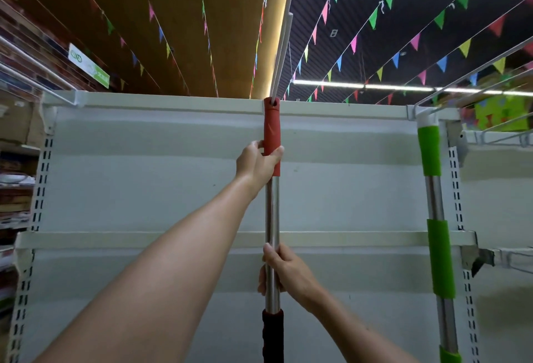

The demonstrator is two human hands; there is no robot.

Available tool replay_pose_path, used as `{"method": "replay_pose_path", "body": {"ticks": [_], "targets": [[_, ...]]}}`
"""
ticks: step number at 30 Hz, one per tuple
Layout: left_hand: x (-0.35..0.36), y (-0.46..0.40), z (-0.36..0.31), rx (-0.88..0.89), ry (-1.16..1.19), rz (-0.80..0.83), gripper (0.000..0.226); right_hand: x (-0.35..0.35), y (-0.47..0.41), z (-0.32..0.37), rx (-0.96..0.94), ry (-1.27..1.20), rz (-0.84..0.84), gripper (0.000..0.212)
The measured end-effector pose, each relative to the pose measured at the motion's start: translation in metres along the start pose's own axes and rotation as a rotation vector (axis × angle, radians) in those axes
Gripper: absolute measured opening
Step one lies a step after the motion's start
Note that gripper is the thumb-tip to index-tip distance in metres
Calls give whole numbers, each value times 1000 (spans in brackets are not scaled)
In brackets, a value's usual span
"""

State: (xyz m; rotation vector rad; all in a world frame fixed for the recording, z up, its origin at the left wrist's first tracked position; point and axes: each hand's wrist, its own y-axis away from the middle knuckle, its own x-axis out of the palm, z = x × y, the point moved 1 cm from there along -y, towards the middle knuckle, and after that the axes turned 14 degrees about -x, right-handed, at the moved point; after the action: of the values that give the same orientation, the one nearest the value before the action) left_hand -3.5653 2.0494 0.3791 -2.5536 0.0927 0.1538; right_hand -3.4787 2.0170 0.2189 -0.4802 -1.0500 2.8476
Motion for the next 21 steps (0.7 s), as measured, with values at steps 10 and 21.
{"method": "replay_pose_path", "body": {"ticks": [10, 21], "targets": [[3, -3, 3, -2, -27, -11, 52, -1, -2, -7, 0, -8, -4, 29], [1, -1, -2, -27, -62, -19, 51, -2, -4, -8, 11, 23, 13, 31]]}}
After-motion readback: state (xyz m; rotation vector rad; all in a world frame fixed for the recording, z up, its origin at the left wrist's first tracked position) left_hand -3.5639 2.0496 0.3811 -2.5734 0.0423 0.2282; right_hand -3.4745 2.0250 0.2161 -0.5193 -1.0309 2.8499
